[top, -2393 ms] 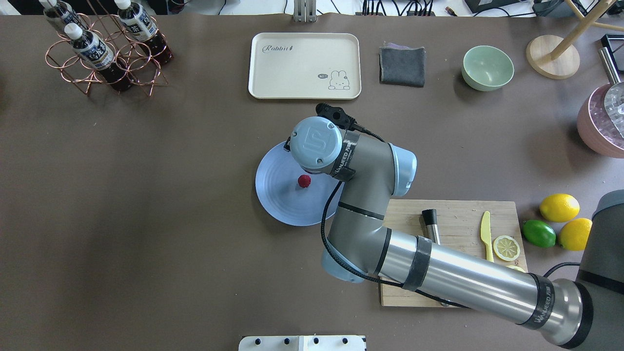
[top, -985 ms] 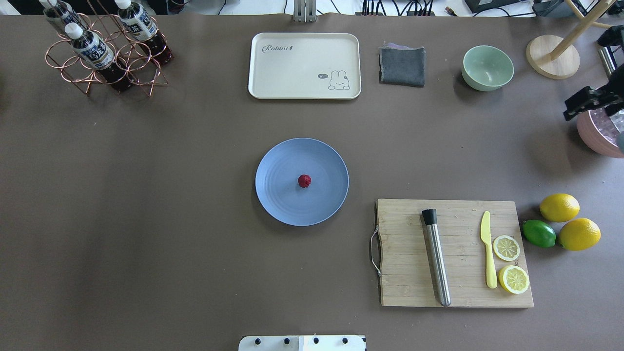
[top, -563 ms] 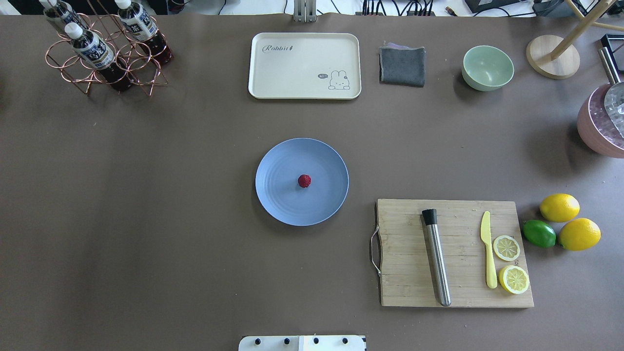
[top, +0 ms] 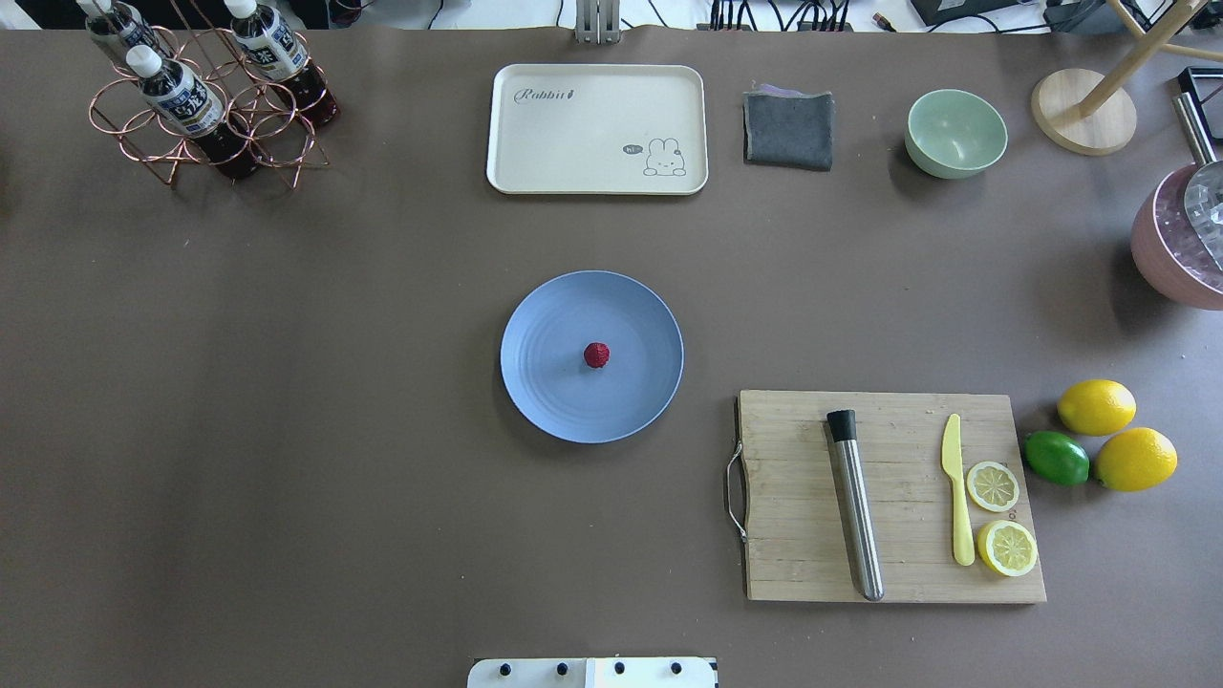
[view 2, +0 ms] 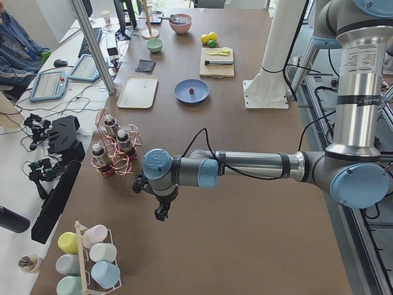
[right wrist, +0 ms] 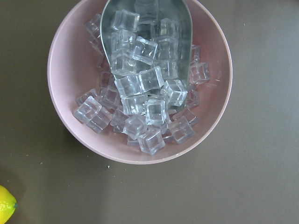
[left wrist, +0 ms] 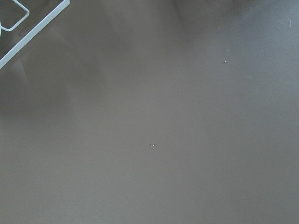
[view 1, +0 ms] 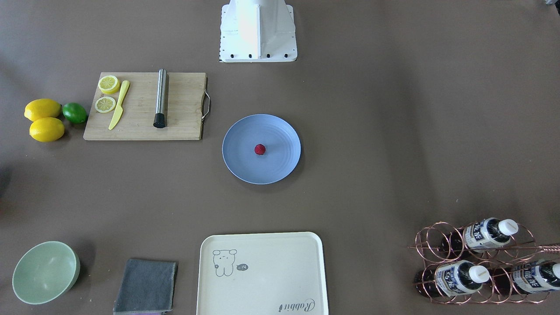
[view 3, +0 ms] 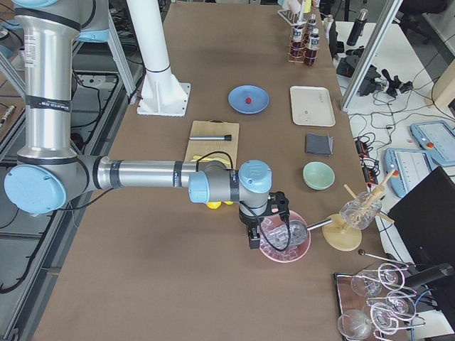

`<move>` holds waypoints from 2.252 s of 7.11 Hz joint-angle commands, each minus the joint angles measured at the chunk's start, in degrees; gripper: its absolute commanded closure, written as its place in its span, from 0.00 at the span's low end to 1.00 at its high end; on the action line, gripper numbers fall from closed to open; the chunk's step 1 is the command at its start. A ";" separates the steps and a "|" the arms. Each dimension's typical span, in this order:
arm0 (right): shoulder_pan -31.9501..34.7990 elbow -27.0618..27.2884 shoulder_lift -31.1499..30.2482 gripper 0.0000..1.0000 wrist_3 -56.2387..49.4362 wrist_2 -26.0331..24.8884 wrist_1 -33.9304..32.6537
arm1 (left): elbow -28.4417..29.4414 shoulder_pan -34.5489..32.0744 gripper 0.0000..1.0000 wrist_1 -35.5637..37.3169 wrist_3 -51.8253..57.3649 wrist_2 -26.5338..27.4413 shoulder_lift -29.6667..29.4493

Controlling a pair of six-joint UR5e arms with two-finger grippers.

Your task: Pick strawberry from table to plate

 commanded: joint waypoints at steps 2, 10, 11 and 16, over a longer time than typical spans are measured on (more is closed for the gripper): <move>0.04 0.09 -0.76 0.00 0.35 0.09 0.03 | -0.01 -0.09 0.02 -0.16 -0.14 0.13 0.10; 0.04 0.09 -1.55 0.00 0.27 0.09 0.03 | -0.45 -0.27 0.02 -0.16 -0.05 0.22 0.01; 0.04 0.09 -1.64 0.00 0.27 0.09 0.03 | -0.45 -0.35 0.02 -0.25 -0.13 0.22 0.01; 0.04 0.44 -2.26 0.00 0.09 0.18 0.03 | -0.28 -0.35 0.02 -0.25 -0.14 0.13 0.01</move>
